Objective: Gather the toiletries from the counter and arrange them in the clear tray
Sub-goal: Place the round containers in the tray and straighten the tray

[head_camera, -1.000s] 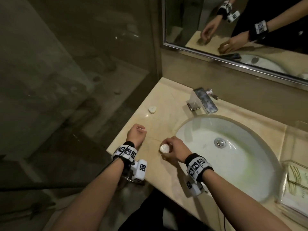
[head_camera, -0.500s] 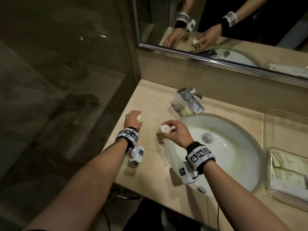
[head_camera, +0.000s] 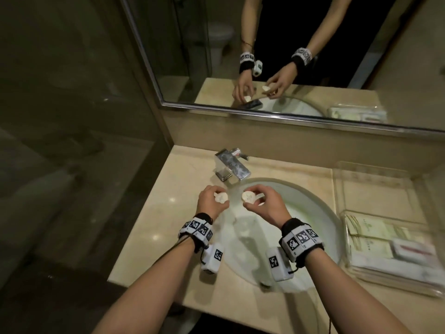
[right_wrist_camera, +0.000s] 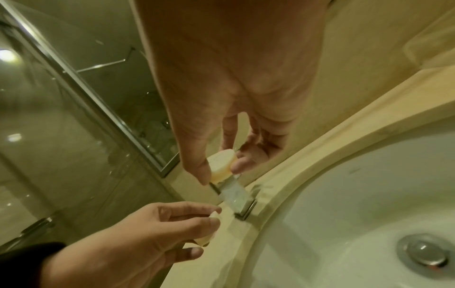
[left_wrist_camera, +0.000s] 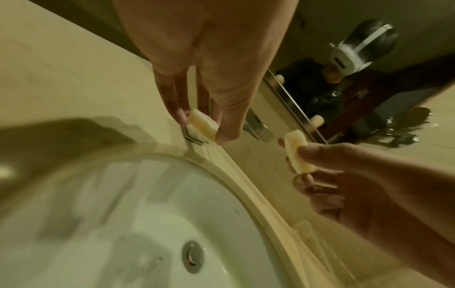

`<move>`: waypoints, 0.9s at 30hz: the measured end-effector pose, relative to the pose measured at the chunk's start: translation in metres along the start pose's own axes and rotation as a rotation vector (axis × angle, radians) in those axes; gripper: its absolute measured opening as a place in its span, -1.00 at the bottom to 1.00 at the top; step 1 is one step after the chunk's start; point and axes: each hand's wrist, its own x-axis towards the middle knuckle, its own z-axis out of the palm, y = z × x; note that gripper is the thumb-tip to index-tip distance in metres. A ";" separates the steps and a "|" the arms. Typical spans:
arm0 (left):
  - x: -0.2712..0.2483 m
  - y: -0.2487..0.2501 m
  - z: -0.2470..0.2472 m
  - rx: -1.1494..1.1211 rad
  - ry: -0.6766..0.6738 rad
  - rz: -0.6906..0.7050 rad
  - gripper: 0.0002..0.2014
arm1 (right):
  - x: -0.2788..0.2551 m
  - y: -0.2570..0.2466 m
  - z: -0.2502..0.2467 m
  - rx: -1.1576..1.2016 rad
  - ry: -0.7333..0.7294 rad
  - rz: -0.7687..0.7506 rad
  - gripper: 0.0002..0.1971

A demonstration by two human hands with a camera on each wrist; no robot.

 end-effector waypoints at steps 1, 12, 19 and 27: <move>-0.005 0.013 0.010 -0.010 -0.020 0.024 -0.68 | -0.006 0.004 -0.015 0.012 0.027 0.003 -0.71; -0.051 0.145 0.134 -0.081 -0.291 0.242 -0.68 | -0.096 0.084 -0.179 0.258 0.343 0.154 -0.57; -0.082 0.203 0.202 -0.213 -0.431 0.247 -0.61 | -0.147 0.125 -0.239 0.432 0.444 0.207 -0.51; -0.106 0.238 0.255 -0.311 -0.546 0.148 -0.57 | -0.176 0.169 -0.270 0.552 0.508 0.281 -0.67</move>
